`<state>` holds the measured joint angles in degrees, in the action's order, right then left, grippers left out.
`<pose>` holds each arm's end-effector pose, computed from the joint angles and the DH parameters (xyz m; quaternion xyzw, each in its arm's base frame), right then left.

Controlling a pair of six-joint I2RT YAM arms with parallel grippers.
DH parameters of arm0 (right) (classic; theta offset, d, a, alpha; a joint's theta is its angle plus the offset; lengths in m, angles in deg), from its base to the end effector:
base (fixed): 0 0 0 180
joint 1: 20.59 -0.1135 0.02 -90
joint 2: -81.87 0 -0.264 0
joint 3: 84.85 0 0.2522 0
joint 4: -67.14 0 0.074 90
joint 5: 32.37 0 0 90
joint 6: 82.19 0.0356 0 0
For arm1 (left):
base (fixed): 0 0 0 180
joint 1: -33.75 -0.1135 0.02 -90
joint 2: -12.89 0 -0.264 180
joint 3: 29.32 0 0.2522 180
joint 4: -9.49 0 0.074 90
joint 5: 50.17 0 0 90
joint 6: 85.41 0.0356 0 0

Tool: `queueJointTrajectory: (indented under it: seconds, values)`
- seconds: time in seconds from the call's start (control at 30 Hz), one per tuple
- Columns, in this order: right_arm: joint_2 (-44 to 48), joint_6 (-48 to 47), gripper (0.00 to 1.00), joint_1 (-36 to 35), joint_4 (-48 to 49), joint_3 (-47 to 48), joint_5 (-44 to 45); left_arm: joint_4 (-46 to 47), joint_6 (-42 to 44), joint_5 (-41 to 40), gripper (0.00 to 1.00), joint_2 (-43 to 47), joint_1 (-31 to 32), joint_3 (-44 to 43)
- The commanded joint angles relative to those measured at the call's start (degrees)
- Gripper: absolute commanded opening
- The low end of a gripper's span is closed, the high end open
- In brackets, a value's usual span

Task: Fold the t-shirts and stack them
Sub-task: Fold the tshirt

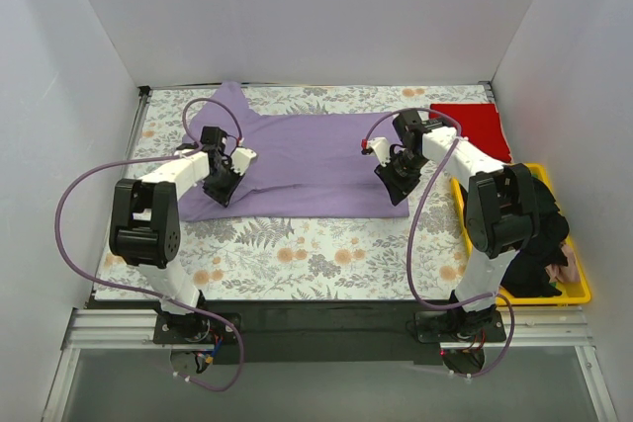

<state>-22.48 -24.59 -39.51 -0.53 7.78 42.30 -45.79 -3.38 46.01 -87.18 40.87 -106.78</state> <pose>0.3302 0.1231 0.2116 -0.4384 0.8842 0.1211 0.1066 0.3190 -0.0437 0.1695 -0.0017 0.9930 -0.0670 0.0974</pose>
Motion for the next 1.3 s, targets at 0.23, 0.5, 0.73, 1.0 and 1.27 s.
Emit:
queueJointTrajectory:
  seconds: [0.23, 0.5, 0.73, 1.0, 1.27]
  values:
    - [-0.41, -0.91, 0.26, -0.16, -0.67, -0.47, -0.93, 0.74, 0.06, 2.09, 0.00, -1.17, 0.79, -8.63]
    - [-1.02, -0.99, 0.25, -0.15, -0.67, -0.74, -1.37, 4.34, 0.49, 1.21, 0.00, -8.64, 3.51, -17.32]
    - [-1.38, -1.00, 0.25, -0.16, -0.67, -1.09, -1.54, 9.17, 3.39, -2.22, 0.00, -13.83, 6.59, -21.55]
    - [-1.90, -0.82, 0.25, -0.16, -0.84, -0.82, -1.89, 15.50, 3.05, -2.92, 0.00, -14.10, 7.12, -19.97]
    - [-2.34, -0.47, 0.25, -0.16, -0.85, 1.02, -1.72, 15.25, -1.43, -3.11, 0.45, -9.89, 5.11, -17.69]
